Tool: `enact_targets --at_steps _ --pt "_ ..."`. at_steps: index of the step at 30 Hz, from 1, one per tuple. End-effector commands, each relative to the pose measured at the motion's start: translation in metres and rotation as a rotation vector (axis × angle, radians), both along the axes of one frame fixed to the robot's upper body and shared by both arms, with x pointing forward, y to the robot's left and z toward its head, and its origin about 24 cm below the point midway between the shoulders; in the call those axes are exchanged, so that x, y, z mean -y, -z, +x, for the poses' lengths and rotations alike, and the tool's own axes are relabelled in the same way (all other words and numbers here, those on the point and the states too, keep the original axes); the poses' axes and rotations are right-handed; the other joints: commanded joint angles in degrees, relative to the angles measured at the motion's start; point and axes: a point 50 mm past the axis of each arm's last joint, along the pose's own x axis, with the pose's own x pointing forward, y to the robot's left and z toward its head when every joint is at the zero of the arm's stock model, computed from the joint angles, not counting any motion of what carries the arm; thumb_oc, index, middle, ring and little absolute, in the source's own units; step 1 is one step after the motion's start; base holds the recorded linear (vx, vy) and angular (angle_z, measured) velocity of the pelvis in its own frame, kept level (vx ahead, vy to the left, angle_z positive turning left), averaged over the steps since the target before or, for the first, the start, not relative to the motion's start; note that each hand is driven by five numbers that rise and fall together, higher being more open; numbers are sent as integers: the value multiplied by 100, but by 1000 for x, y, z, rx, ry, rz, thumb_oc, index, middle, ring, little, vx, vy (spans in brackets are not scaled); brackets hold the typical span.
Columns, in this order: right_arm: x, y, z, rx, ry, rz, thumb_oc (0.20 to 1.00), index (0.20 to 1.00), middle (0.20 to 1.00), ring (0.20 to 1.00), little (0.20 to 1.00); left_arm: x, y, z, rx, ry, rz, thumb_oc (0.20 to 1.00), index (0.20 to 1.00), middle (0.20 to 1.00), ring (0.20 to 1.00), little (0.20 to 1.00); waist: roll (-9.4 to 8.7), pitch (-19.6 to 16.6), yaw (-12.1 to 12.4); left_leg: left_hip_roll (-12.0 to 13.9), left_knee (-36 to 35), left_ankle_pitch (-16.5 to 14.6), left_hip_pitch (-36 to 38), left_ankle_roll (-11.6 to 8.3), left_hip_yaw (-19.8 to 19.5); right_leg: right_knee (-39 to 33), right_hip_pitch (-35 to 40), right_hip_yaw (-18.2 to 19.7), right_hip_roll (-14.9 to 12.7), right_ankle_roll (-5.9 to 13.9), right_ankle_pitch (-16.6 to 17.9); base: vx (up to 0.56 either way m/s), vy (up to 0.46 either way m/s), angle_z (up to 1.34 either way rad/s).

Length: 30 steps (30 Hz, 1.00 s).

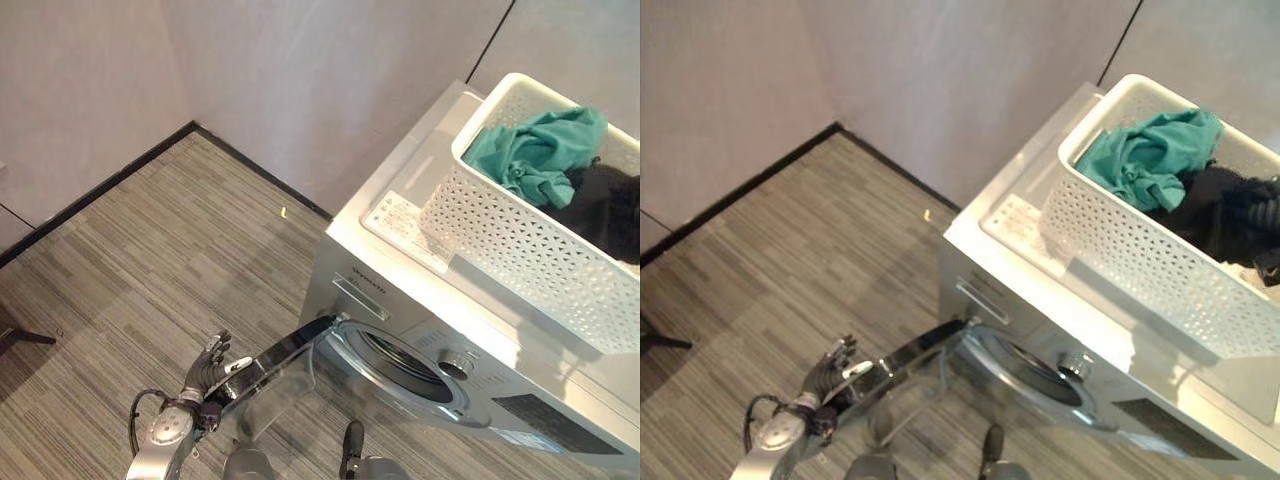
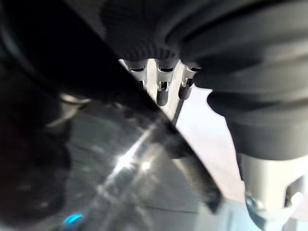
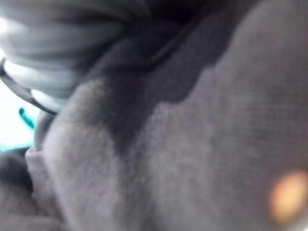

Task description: Grab the laundry basket,head to the washer,open it,put in the laundry and shut it.

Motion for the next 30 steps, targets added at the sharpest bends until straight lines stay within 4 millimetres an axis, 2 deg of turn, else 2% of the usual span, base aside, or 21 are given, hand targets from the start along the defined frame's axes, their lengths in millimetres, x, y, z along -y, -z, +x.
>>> enact_targets --at_steps 1,2,6,9,10,11,14,22,25,27,30 --pt "10 -82 -14 354 41 17 200 200 200 200 200 6 -5 8 43 67 28 1000 1000 1000 1000 1000 -319 -429 142 274 25 -804 704 -82 262 6 71 -144 -247 229 -122 12 0 -6" --pt "13 -95 -16 444 73 65 200 200 200 200 200 6 -3 7 31 73 39 1000 1000 1000 1000 1000 -342 -481 169 282 25 -822 749 -76 274 6 103 -131 -236 233 -127 7 3 -4" --pt "6 -113 -8 543 63 127 200 200 200 200 200 6 1 6 14 57 40 1000 1000 1000 1000 1000 -318 -528 166 291 25 -843 830 -67 308 6 148 -94 -217 228 -134 4 3 -3" --pt "-8 -137 -3 689 31 197 200 200 200 200 200 6 4 4 -5 45 49 1000 1000 1000 1000 1000 -290 -594 169 293 25 -863 867 -53 312 6 162 -60 -208 216 -135 0 11 -10" --pt "-8 -138 -2 690 30 196 200 200 200 200 200 6 5 4 -5 44 48 1000 1000 1000 1000 1000 -284 -591 163 293 25 -864 868 -53 313 6 163 -60 -207 216 -135 -7 7 -8" --pt "-15 -151 -3 773 21 223 200 200 200 200 200 6 6 4 -11 40 53 1000 1000 1000 1000 1000 -277 -613 172 289 25 -868 869 -49 314 6 168 -48 -204 212 -133 0 0 0" --pt "-32 -168 -5 897 -35 243 200 200 200 200 200 7 6 5 -9 26 57 1000 1000 1000 1000 1000 -208 -631 161 281 25 -872 877 -45 310 6 173 -38 -198 207 -146 0 0 0" --pt "-61 -171 -2 981 -91 193 200 200 200 200 200 13 3 8 14 20 51 1000 1000 1000 1000 1000 -67 -642 167 352 25 -818 913 -68 293 6 168 48 -115 124 -228 -10 -20 0" --pt "-78 -175 2 1002 -135 174 200 200 200 200 200 17 -2 13 45 28 46 1000 1000 1000 1000 1000 21 -619 164 511 78 -695 887 -125 291 6 90 229 78 8 -335 -77 -109 -2" --pt "-82 -177 4 1006 -143 175 200 200 200 200 200 18 -3 15 49 27 44 1000 1000 1000 1000 1000 55 -607 158 563 85 -654 870 -146 286 6 64 273 142 -26 -358 -86 -83 -3" --pt "-93 -184 2 1045 -177 148 200 200 200 200 200 24 -9 25 84 51 56 1000 1000 1000 1000 1000 107 -576 103 709 25 -416 679 -220 205 6 -58 323 328 -92 -429 -122 -72 -8"
